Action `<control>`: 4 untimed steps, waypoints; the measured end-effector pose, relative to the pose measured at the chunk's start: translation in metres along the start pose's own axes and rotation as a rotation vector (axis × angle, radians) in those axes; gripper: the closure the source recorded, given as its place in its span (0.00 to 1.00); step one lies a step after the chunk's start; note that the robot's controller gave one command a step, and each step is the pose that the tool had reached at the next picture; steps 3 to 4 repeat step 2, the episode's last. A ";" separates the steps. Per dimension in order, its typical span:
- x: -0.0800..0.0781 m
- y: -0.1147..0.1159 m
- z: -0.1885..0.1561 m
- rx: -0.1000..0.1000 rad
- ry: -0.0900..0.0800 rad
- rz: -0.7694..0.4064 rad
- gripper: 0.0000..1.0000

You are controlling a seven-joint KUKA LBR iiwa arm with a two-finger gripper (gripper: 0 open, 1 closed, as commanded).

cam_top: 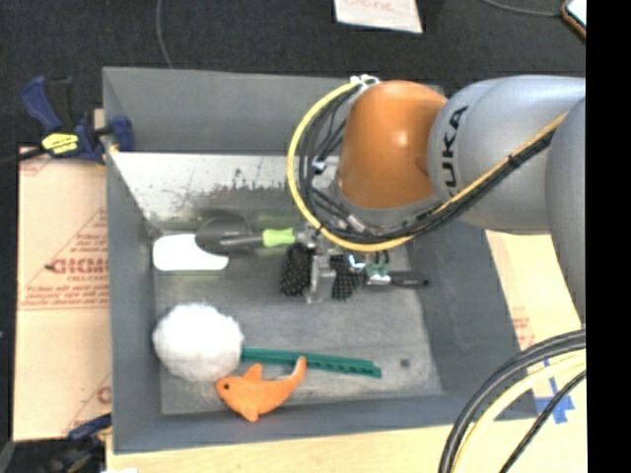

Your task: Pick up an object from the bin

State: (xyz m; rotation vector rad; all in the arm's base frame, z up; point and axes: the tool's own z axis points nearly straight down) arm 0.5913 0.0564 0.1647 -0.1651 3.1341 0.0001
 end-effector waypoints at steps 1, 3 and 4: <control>-0.003 -0.005 0.002 0.002 -0.014 -0.060 1.00; -0.019 -0.003 -0.082 -0.001 -0.013 -0.026 1.00; -0.019 -0.003 -0.082 -0.001 -0.013 -0.026 1.00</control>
Offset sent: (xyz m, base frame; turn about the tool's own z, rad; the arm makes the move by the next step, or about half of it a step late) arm 0.0262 0.0016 0.1189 0.0014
